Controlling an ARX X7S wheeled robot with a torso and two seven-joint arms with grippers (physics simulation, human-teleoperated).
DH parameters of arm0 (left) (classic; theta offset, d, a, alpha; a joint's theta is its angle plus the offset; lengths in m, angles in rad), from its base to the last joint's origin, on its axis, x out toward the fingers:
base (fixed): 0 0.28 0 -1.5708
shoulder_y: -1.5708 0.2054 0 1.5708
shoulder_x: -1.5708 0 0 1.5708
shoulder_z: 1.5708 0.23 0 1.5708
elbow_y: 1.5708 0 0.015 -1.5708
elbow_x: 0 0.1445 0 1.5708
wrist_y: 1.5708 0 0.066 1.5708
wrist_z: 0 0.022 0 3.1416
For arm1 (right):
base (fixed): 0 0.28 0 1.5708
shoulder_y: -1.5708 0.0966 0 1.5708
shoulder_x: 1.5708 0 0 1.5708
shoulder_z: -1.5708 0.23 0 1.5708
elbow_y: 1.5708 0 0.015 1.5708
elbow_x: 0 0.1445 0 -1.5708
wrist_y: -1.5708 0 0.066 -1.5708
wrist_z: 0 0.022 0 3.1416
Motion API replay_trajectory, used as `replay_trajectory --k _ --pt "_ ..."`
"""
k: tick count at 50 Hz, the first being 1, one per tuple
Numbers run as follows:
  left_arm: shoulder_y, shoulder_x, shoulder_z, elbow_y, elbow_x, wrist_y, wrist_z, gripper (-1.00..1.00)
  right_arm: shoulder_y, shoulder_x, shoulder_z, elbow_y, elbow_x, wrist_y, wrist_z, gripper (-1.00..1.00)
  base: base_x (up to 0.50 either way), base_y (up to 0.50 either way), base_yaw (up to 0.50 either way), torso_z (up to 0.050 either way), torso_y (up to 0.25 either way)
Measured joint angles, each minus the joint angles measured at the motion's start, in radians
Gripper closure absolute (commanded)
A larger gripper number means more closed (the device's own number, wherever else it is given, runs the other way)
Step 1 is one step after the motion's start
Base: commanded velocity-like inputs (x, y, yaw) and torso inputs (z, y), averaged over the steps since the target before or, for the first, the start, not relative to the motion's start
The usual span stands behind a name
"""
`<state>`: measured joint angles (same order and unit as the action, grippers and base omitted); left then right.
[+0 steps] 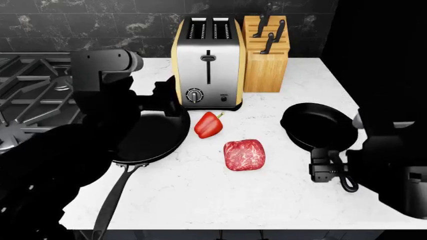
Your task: Place both pans onto different burners. Then place the bell pepper and the pork loin on different pans.
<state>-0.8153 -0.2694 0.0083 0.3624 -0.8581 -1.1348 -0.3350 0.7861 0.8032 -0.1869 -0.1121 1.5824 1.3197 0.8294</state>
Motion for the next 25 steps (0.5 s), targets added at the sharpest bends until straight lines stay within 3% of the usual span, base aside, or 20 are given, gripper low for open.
replay_trajectory --k 25 --pt "-0.007 -0.005 0.004 -0.004 -0.016 0.006 -0.016 -1.0 -0.023 0.0 -0.028 0.031 -0.049 -0.033 -0.066 -1.0 0.0 0.0 0.0 0.0 0.0"
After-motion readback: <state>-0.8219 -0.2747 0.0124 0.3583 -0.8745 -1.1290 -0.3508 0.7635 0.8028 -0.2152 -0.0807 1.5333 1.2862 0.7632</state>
